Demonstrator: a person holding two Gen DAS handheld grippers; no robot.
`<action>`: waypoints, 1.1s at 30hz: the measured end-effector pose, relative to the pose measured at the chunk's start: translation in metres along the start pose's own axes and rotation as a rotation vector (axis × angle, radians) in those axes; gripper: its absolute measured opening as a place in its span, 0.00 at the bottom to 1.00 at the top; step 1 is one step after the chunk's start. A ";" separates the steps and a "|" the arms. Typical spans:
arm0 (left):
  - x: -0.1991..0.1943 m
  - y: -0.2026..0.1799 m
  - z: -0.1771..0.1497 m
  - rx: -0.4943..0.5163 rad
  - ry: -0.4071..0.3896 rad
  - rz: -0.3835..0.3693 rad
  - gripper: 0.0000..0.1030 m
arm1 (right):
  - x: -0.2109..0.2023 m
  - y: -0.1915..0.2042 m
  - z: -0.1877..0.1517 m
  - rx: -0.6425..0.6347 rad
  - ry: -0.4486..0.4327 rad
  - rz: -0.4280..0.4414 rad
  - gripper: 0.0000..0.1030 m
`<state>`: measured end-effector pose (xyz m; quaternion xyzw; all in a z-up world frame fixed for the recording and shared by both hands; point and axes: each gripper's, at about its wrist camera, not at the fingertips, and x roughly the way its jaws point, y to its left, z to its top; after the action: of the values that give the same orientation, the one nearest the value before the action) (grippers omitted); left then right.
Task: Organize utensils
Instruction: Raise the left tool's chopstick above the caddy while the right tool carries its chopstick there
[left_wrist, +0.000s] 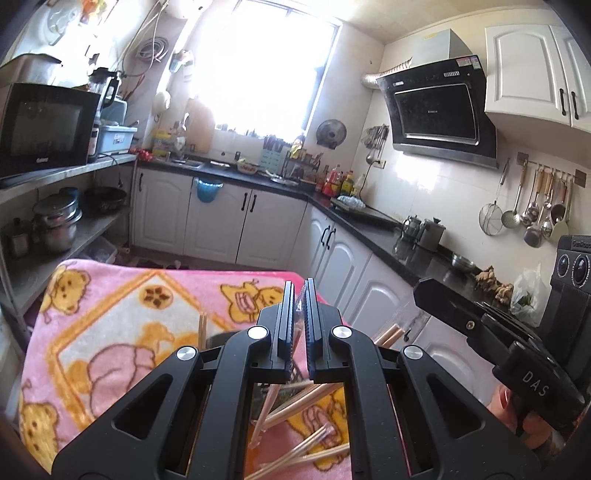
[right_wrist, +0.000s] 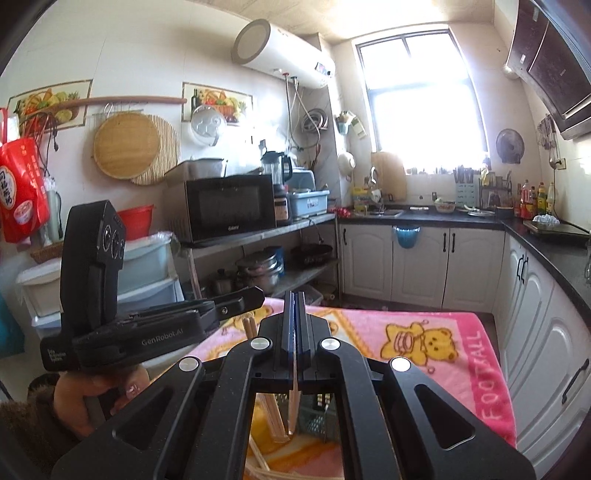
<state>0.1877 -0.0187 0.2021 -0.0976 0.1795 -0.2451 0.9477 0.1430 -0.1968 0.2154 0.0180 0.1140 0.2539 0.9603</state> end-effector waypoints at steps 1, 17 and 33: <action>0.001 -0.001 0.003 0.002 -0.005 -0.001 0.03 | 0.000 -0.001 0.004 -0.001 -0.006 -0.004 0.01; 0.032 -0.005 0.046 0.006 -0.071 0.031 0.03 | 0.015 -0.044 0.054 0.054 -0.088 -0.093 0.01; 0.079 0.030 0.031 -0.038 -0.020 0.100 0.03 | 0.063 -0.057 0.033 0.090 0.017 -0.057 0.01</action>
<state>0.2770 -0.0299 0.1990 -0.1088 0.1792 -0.1928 0.9586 0.2315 -0.2150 0.2294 0.0556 0.1339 0.2214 0.9644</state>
